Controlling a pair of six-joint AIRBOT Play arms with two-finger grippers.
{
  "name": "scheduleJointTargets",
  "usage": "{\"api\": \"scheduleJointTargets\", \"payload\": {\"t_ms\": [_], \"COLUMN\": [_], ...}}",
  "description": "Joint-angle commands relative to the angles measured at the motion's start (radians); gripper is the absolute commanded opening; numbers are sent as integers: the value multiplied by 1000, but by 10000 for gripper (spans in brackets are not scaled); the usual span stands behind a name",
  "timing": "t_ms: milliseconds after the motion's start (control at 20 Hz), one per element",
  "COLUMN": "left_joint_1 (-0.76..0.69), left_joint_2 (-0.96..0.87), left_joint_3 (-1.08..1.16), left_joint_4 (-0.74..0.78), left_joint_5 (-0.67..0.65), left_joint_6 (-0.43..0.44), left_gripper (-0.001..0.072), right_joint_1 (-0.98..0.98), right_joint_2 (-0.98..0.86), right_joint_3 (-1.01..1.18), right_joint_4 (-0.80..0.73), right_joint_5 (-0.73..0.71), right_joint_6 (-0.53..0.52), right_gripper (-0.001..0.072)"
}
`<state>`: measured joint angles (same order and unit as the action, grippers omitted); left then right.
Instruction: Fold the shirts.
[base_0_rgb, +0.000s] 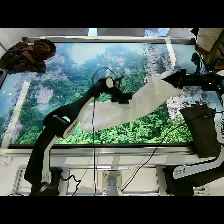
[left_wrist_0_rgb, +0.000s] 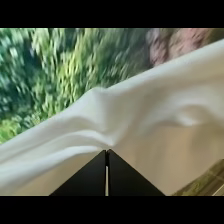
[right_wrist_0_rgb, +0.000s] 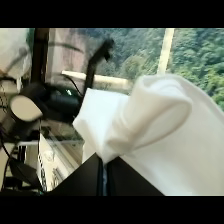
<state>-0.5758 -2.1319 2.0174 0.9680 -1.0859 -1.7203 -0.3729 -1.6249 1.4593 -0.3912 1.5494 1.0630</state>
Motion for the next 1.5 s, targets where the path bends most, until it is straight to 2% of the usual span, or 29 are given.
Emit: {"api": "scheduleJointTargets", "payload": {"t_ms": [0, 200, 300, 400, 550, 700, 750, 800, 850, 1050, 1200, 1450], "left_joint_1": [93, 260, 328, 385, 433, 438, 438, 438, 438, 438, 438, 438], "left_joint_2": [107, 293, 367, 434, 506, 531, 530, 530, 530, 530, 530, 530], "left_joint_3": [62, 62, 62, 62, 62, 62, 61, 53, 42, 4, 4, 4], "left_joint_4": [95, 451, 565, 604, 603, 603, 602, 602, 602, 602, 592, 451], "left_joint_5": [-101, -372, -435, -450, -449, -450, -453, -454, -454, -458, -458, -417], "left_joint_6": [49, 41, 41, 42, 49, 69, 69, 70, 73, 80, 80, 80], "left_gripper": [10, 10, 9, 9, 9, 10, 10, 10, 10, 11, 10, 10], "right_joint_1": [110, 324, 472, 637, 845, 988, 1022, 1043, 1058, 964, 771, 487], "right_joint_2": [24, 24, 24, 24, 4, -80, -112, -134, -143, -118, -103, -108], "right_joint_3": [29, 28, 28, 28, 27, 27, 27, 27, 27, 29, 29, 27], "right_joint_4": [18, 52, 43, -9, -177, -155, -134, -114, -100, -123, -265, -359], "right_joint_5": [1, -42, -90, -169, -304, -400, -406, -402, -401, -393, -304, -248], "right_joint_6": [48, 49, 52, 53, 130, 153, 153, 153, 152, 144, 189, 224], "right_gripper": [27, 27, 27, 26, 26, 30, 131, 347, 450, 448, 449, 499]}}
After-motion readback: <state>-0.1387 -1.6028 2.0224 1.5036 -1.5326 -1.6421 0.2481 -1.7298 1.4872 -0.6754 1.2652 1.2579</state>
